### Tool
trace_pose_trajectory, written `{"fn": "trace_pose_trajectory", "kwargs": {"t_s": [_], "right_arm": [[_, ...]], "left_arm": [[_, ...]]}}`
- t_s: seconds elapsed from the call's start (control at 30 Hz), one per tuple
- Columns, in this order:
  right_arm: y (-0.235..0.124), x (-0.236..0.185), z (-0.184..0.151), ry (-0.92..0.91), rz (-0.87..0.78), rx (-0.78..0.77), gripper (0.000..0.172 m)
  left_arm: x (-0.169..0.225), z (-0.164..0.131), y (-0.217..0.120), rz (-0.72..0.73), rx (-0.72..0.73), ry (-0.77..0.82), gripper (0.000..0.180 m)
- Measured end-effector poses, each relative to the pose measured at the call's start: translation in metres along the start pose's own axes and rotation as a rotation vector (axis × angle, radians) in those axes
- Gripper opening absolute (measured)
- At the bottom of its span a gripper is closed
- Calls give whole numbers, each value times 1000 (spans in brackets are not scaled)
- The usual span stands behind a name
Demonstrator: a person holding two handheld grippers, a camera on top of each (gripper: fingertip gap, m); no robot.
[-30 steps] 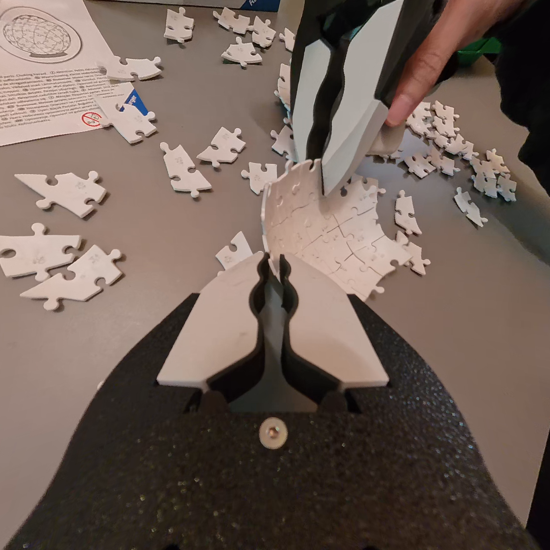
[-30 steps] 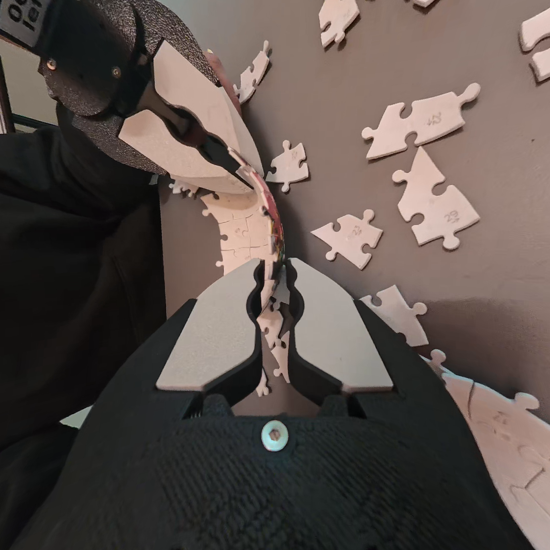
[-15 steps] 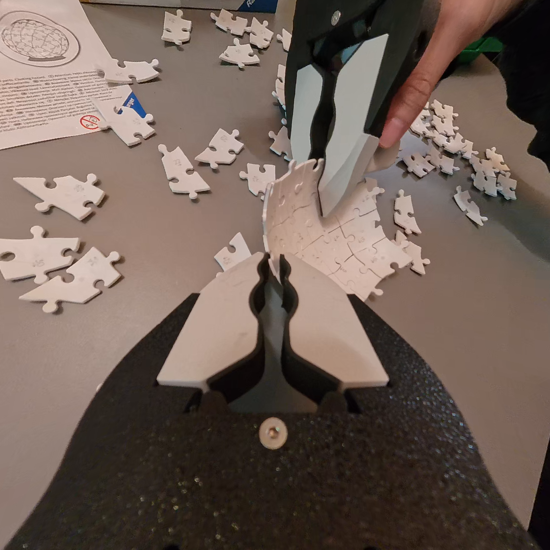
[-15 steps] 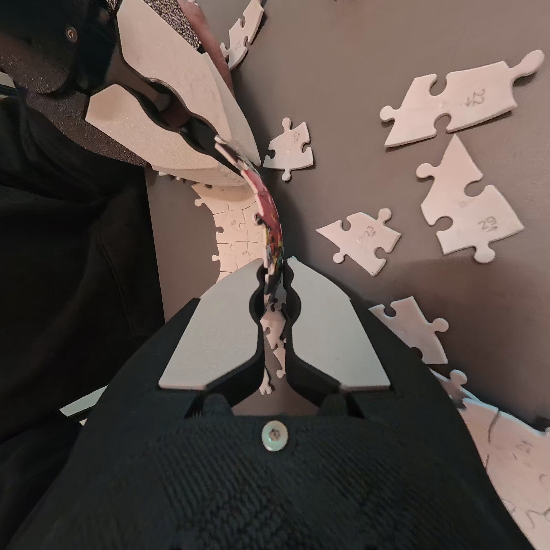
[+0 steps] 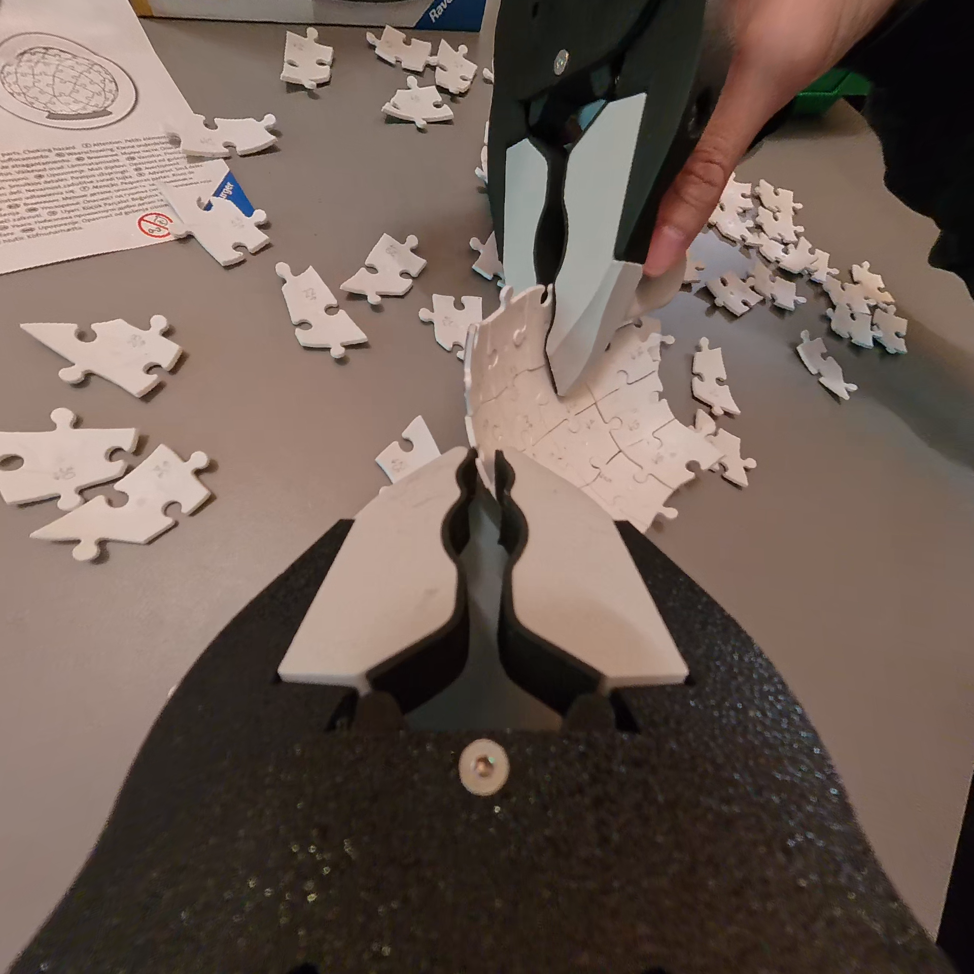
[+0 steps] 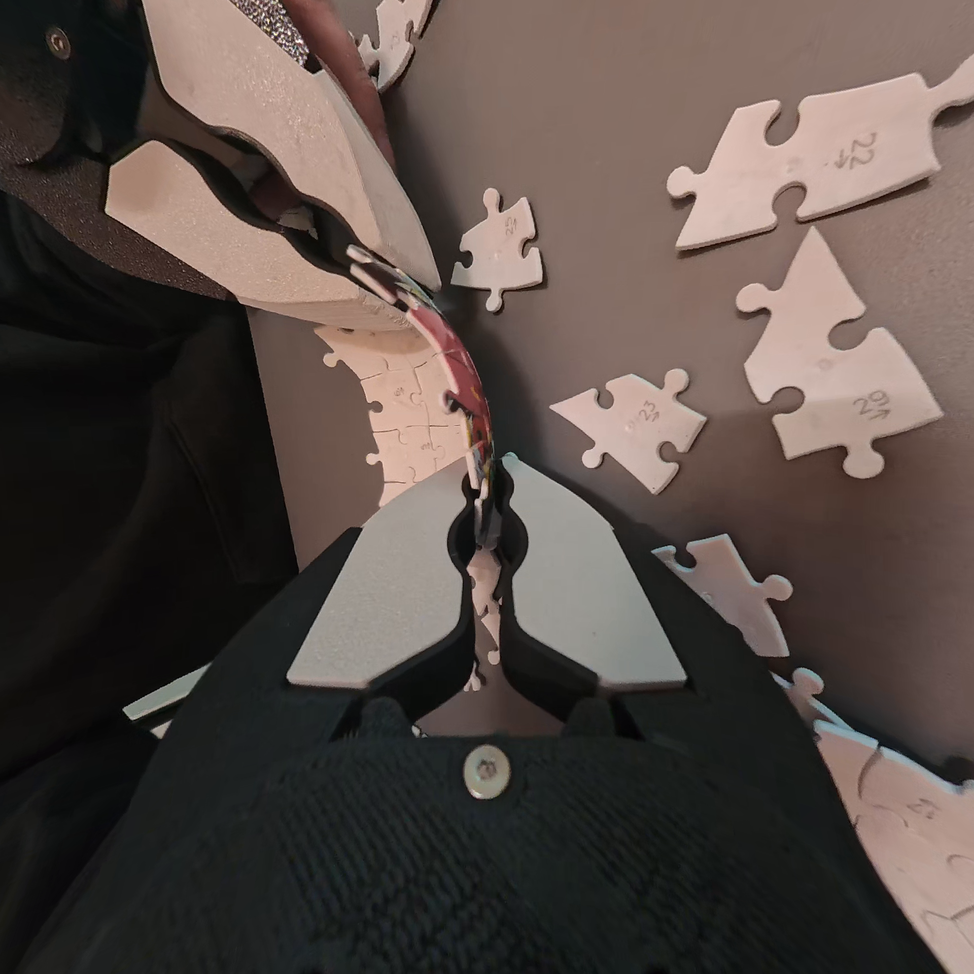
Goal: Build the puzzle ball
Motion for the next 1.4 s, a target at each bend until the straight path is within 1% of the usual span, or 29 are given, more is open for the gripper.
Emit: {"fn": "trace_pose_trajectory", "kwargs": {"t_s": [0.17,0.2,0.23,0.27,0.33,0.43,0.5,0.7,0.83,0.93,1.03,1.13,1.33,1.37,1.4], "right_arm": [[-1,1,0,-2,2,37,4],[-1,0,-1,-6,18,41,8],[-2,0,-2,-4,38,37,18],[-4,0,-5,-8,50,33,23],[-9,1,-10,-34,22,44,27],[-16,3,-16,-30,13,80,26],[-20,5,-17,-35,-3,116,19],[-18,1,-14,-105,-45,193,13],[-17,-5,-12,-129,-85,233,16],[-17,-10,-13,-162,-128,277,14],[-11,-15,-13,-182,-178,282,16],[-7,-17,-12,-181,-269,281,12],[-5,-19,-11,-169,-278,292,8],[-5,-19,-11,-168,-279,293,9],[-6,-19,-12,-164,-282,294,15]], "left_arm": [[-1,0,-1,9,13,-9,5],[-1,0,-1,8,12,-12,5],[-2,0,-1,9,11,-13,4],[-1,0,-1,9,11,-12,4],[-1,0,-1,8,13,-10,4],[-2,0,-1,7,11,-14,4],[-2,0,0,4,7,-18,4],[-3,0,0,7,1,-27,5],[-3,0,0,8,1,-28,5],[-3,-1,0,10,-1,-29,5],[-3,-1,0,11,-2,-29,5],[-3,-1,0,11,-3,-30,5],[-3,-1,0,13,-3,-37,5],[-3,-1,1,15,-4,-36,5],[-3,-1,1,14,-5,-37,5]]}}
Point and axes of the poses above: each gripper's, where its closed fingertips meet, y out along the fingers, z out of its top, x = y × z across the jaws, the point moved 10 cm from there along -y, back along the fingers, and after that the axes turned 15 degrees about y, right-handed, at the moved point
